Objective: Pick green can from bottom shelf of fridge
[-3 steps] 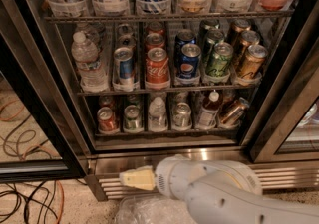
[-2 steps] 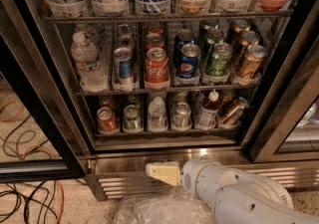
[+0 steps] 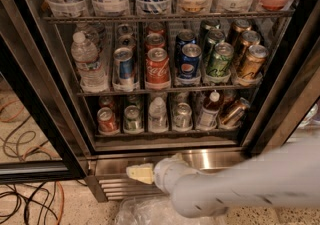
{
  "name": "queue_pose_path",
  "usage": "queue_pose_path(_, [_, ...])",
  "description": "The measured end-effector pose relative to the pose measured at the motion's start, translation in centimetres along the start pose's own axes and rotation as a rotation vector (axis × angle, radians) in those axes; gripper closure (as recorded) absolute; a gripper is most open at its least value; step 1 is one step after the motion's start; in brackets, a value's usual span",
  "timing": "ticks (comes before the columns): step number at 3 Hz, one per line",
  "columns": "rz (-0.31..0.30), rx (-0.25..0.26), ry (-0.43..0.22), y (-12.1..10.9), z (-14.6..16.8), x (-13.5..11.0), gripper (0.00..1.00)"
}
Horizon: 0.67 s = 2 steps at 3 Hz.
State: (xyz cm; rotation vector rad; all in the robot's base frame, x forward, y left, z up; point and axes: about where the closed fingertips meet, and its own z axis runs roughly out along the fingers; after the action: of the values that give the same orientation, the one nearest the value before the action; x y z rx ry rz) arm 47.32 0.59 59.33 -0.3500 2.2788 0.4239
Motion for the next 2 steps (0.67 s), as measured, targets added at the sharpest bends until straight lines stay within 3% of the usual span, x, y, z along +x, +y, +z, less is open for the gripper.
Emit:
queue_pose_path(1, [-0.08, -0.003, -0.048, 5.2, 6.3, -2.6, 0.0])
queue_pose_path(2, [-0.126, -0.03, -0.056, 7.8, 7.4, -3.0, 0.0])
